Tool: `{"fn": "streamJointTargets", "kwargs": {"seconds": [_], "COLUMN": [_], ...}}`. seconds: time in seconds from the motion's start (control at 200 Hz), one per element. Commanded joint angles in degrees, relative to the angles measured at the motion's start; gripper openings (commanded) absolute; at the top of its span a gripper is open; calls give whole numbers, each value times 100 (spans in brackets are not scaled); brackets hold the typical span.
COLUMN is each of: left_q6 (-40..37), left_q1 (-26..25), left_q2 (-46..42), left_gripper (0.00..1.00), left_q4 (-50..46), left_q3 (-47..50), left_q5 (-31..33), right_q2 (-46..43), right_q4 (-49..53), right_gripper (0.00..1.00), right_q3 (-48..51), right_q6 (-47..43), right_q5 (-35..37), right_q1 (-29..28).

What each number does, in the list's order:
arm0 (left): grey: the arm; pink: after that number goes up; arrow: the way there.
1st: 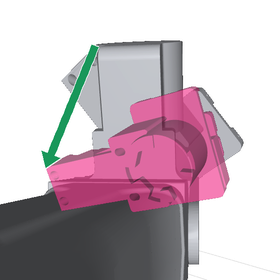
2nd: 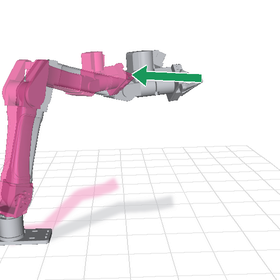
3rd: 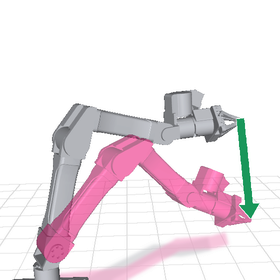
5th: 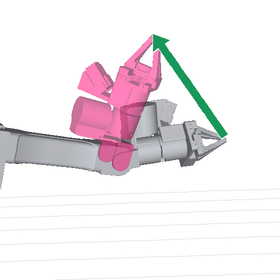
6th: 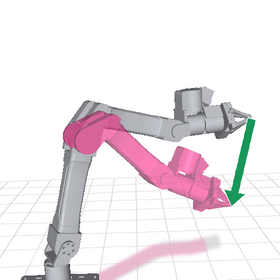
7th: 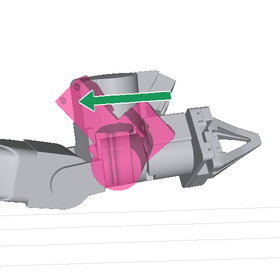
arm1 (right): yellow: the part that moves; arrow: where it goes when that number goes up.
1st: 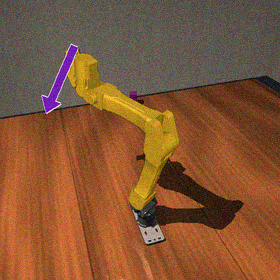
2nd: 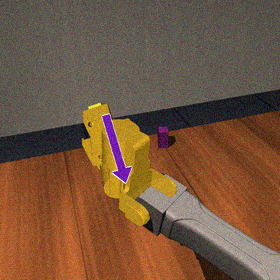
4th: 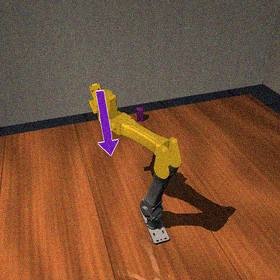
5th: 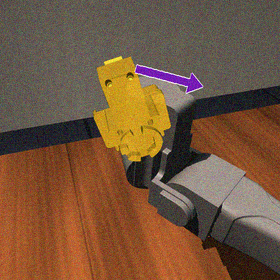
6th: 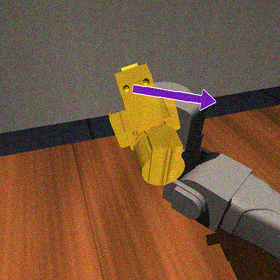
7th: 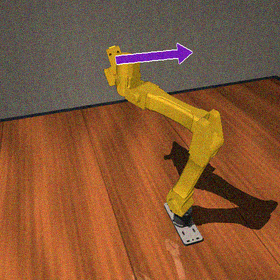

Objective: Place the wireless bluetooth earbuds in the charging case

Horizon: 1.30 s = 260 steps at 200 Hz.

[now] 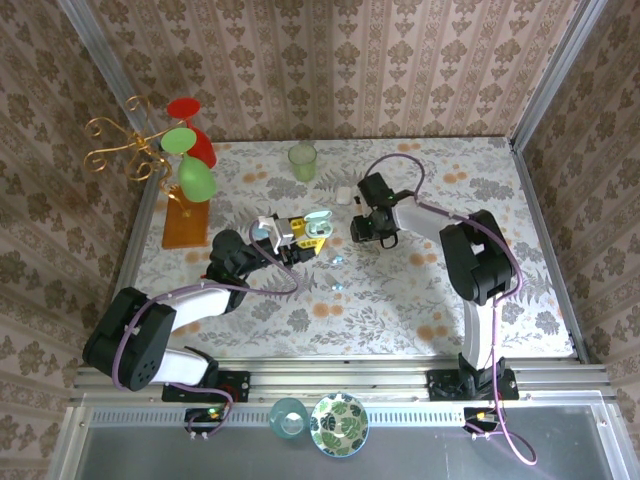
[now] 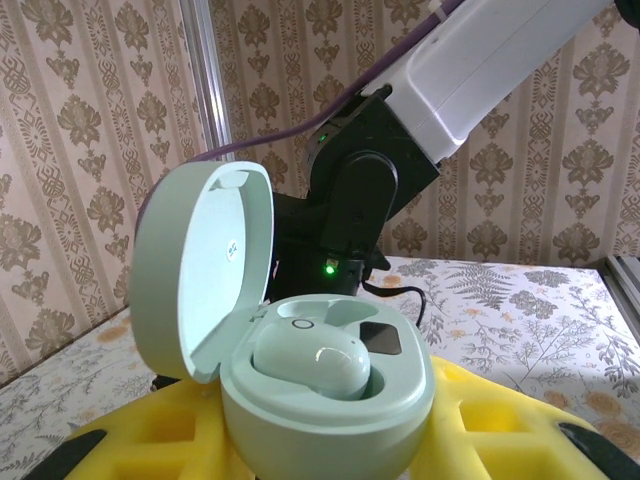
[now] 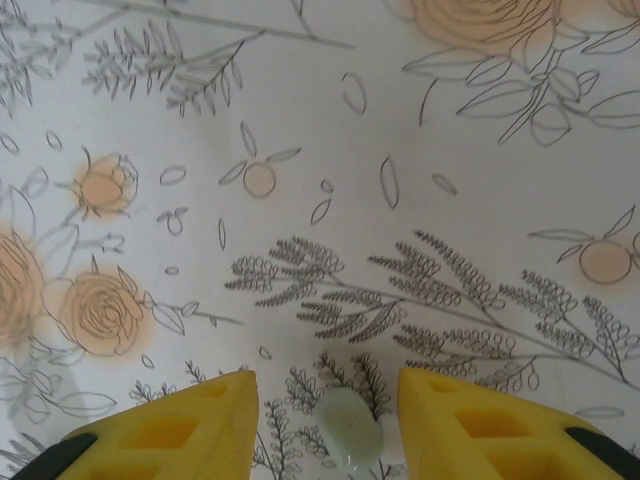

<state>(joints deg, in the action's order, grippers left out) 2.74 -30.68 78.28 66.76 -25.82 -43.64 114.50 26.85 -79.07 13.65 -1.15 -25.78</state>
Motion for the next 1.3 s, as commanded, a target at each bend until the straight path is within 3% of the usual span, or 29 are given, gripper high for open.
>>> {"fn": "streamJointTargets", "kwargs": {"seconds": [0.0,0.425,1.295], "left_q6": [-131,-169,-274], "left_q1": [-9,-9,-26], "left_q2": [-93,-413,-528], "left_gripper": [26,26,26], "left_q4": [34,-115,-326], "left_q3": [-36,-3,-36], "left_q5": [-35,-57,-62], "right_q2": [-43,454,1102], "right_q4": [593,1520,1977], "right_gripper": [40,33,27], "right_q3": [-243,-1036,-1458], "right_q6": [-261,-767,-838], "right_q5": [1022,2455,2653], "right_q1": [-207,-783,-911]}}
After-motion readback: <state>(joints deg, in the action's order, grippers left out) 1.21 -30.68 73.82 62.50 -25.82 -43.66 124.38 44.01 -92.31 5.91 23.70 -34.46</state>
